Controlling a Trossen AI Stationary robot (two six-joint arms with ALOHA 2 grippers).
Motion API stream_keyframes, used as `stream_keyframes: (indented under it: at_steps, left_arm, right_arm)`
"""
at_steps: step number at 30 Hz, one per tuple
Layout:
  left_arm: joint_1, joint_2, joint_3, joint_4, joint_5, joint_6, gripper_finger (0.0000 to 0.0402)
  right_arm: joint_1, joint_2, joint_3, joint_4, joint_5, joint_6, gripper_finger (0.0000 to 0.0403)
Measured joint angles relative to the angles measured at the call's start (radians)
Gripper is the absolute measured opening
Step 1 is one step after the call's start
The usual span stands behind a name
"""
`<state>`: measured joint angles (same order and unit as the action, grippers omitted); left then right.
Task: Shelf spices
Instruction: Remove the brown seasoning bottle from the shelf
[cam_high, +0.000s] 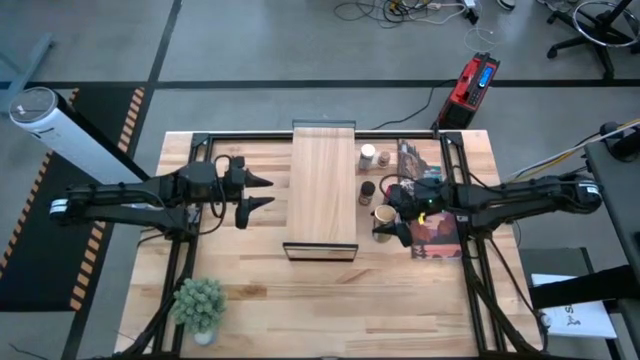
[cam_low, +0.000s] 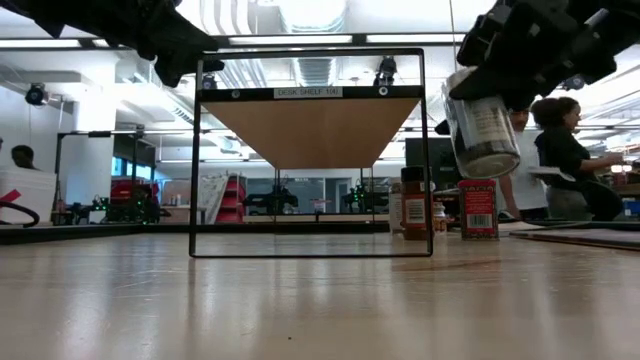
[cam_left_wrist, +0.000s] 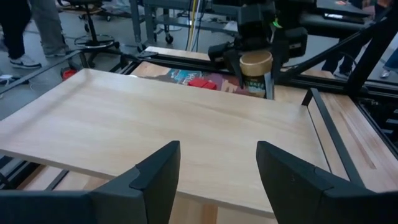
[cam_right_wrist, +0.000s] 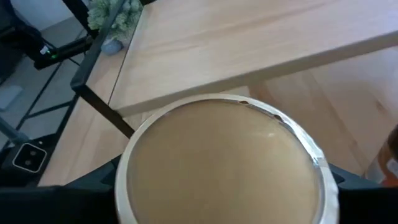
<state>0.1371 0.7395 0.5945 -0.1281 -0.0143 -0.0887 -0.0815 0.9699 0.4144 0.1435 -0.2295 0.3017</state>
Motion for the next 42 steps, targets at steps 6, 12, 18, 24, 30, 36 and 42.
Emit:
stream_keyframes:
  at_steps: [6, 12, 18, 24, 30, 36, 42]
  left_arm:
    - [0.000, -0.001, 0.000, 0.021, 0.005, -0.004, 0.0195]
    - [0.000, 0.001, 0.000, 0.023, 0.006, -0.004, 0.0196]
    - [0.000, 0.001, 0.000, 0.022, 0.011, -0.004, 0.0193]
    - [0.000, 0.001, 0.000, 0.027, 0.021, 0.001, 0.0189]
    - [0.000, 0.001, 0.000, 0.086, 0.001, 0.055, 0.0195]
    - [0.000, 0.001, 0.000, 0.095, -0.003, 0.096, 0.0194]
    - [0.000, 0.011, 0.000, 0.098, -0.003, 0.090, 0.0188]
  right_arm:
    - [0.062, 0.015, -0.037, 0.064, 0.071, 0.044, 0.0253]
    - [0.100, 0.069, -0.114, 0.200, 0.103, 0.096, 0.0253]
    - [0.136, 0.143, -0.170, 0.373, 0.165, 0.102, 0.0253]
    - [0.141, 0.161, -0.151, 0.359, 0.178, 0.108, 0.0258]
    - [0.140, 0.164, -0.144, 0.344, 0.181, 0.118, 0.0253]
    - [0.140, 0.165, -0.143, 0.312, 0.204, 0.173, 0.0256]
    - [0.140, 0.165, -0.143, 0.269, 0.207, 0.261, 0.0253]
